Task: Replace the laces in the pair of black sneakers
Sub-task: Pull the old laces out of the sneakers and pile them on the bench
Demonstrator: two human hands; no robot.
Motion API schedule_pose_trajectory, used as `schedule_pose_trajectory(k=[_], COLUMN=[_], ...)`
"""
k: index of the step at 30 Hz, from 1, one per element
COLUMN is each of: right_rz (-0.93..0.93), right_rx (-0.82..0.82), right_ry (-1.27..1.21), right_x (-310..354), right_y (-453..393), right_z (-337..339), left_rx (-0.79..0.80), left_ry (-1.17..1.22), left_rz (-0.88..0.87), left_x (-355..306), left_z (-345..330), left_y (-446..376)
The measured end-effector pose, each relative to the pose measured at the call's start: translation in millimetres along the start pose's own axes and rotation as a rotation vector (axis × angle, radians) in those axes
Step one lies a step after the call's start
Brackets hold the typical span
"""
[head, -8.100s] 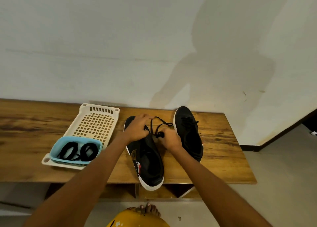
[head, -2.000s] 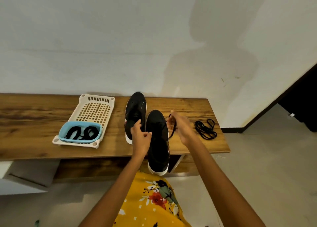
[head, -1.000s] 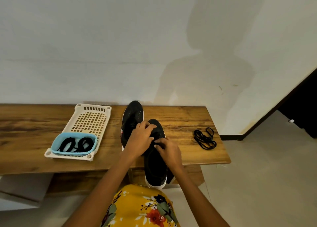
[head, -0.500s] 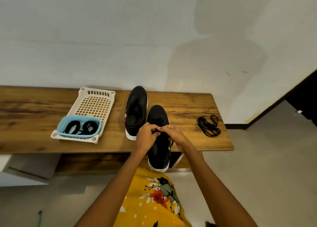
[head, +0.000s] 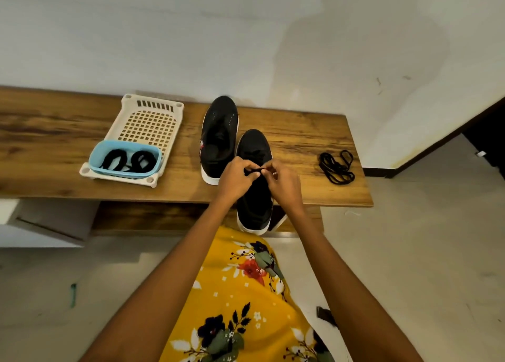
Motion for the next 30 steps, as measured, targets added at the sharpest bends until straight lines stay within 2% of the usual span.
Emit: schedule_pose_trajectory(k=[2, 4, 6, 8, 10, 13, 17, 21, 23, 27, 30], right_rz=[-0.042, -0.149, -0.282, -0.384, -0.390, -0.313, -0.105, -0.112, -0.190, -0.444, -0.503], right_rx=[0.001, 0.026, 0.088, 0.157, 0.191, 0.184, 0.104, 0.074, 0.142, 0.280, 0.198], right_ry=[-0.020, -0.138, -0.378, -0.640, -0.704, -0.648, -0.482, -0.370, -0.524, -1.061, -1.340], right_x=[4.7, 1.9, -5.7, -9.6, -8.2, -10.3, -16.6, -15.9, -10.8, 2.4, -0.9], right_y=[1.5, 1.5, 2.4, 4.7, 6.6, 4.0, 4.8, 3.0, 3.6, 13.9, 15.1], right_z=[-0.8, -5.6, -10.0, -12.5, -11.2, -12.6, -7.4, -8.3, -10.6, -15.2, -14.0], left_rx=[-0.023, -0.035, -0.085, -0.112, -0.090, -0.052, -0.078, -0.006, 0.055, 0.126, 0.083], left_ry=[0.073, 0.247, 0.433, 0.499, 0.402, 0.176, 0.029, -0.064, -0.076, 0.072, 0.183], left_rz=[0.057, 0.175, 0.321, 0.408, 0.297, 0.066, -0.005, -0.082, -0.086, 0.018, 0.096], left_x=[-0.5, 3.1, 7.3, 10.7, 10.5, 8.1, 5.5, -0.8, -1.8, 0.8, 8.5], left_z=[-1.3, -5.2, -7.0, -7.5, -7.5, -5.8, -1.1, 1.3, 2.6, 1.4, -5.2], left_y=[-1.9, -4.0, -3.3, -0.4, 1.3, 1.9, -1.4, -2.7, -6.0, -11.5, -8.9])
Point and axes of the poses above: each hand's wrist, its own y-axis away from the middle knuckle, its own z-axis out of the back of the hand, x = y × z, the point moved 3 cm from there along -y, towards the middle knuckle, and after that the axes turned 12 degrees about y, right-handed, at the moved point
